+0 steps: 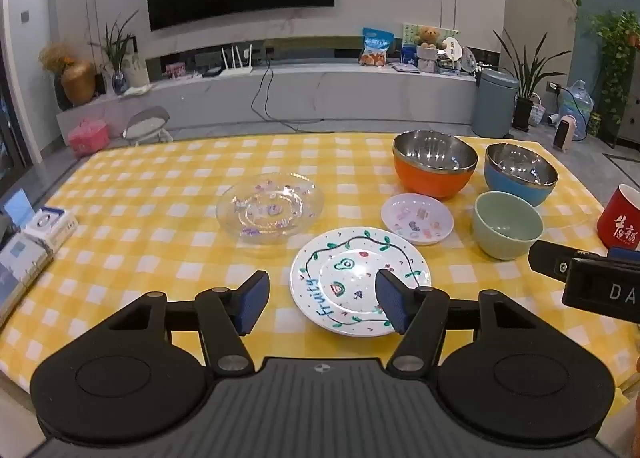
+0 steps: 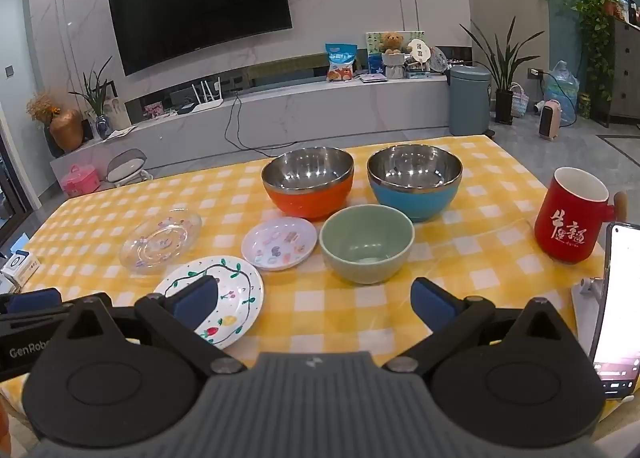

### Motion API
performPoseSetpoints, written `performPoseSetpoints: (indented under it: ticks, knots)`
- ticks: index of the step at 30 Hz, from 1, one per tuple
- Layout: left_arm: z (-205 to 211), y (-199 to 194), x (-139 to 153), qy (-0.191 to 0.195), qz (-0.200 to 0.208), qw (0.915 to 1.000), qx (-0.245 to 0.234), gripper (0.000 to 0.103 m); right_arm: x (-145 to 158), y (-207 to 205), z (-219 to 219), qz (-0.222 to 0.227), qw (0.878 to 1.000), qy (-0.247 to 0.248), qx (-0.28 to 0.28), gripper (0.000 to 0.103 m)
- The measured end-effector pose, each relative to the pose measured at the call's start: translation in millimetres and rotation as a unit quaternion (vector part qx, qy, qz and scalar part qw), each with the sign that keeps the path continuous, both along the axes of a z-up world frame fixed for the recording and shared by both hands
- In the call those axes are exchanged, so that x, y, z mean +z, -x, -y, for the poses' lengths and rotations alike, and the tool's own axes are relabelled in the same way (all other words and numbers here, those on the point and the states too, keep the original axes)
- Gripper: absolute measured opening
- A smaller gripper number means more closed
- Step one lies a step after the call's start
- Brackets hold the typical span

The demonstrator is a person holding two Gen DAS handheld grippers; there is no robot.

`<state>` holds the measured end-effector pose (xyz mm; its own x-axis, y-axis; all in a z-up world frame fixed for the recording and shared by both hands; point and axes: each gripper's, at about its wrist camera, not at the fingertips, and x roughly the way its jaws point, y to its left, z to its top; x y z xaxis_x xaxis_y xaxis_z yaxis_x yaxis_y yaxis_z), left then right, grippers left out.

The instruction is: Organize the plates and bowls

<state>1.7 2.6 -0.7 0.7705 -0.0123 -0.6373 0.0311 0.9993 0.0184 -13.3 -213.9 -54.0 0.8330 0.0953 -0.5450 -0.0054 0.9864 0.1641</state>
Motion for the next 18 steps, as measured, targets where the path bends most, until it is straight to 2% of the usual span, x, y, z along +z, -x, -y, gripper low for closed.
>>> performPoseSetpoints:
  ticks: [3, 15, 18]
  knots:
    - [-3.7, -1.1, -0.5, 0.014, -0.007, 0.9999, 0.002, 0.066, -0.2, -0.2, 0.0, -0.002, 1.0, 0.0, 0.0, 0.1]
    - [-1.1, 2.2, -1.7, 0.013, -0.004, 0.9999, 0.001, 0.066, 6.3, 2.5, 0.1, -0.004, 1.0, -0.002, -0.001, 0.1]
    - [-0.1, 2.7, -1.6, 0.013, -0.003, 0.9999, 0.001, 0.066, -1.5, 0.1, -0.8, -0.005, 1.0, -0.002, 0.0, 0.1]
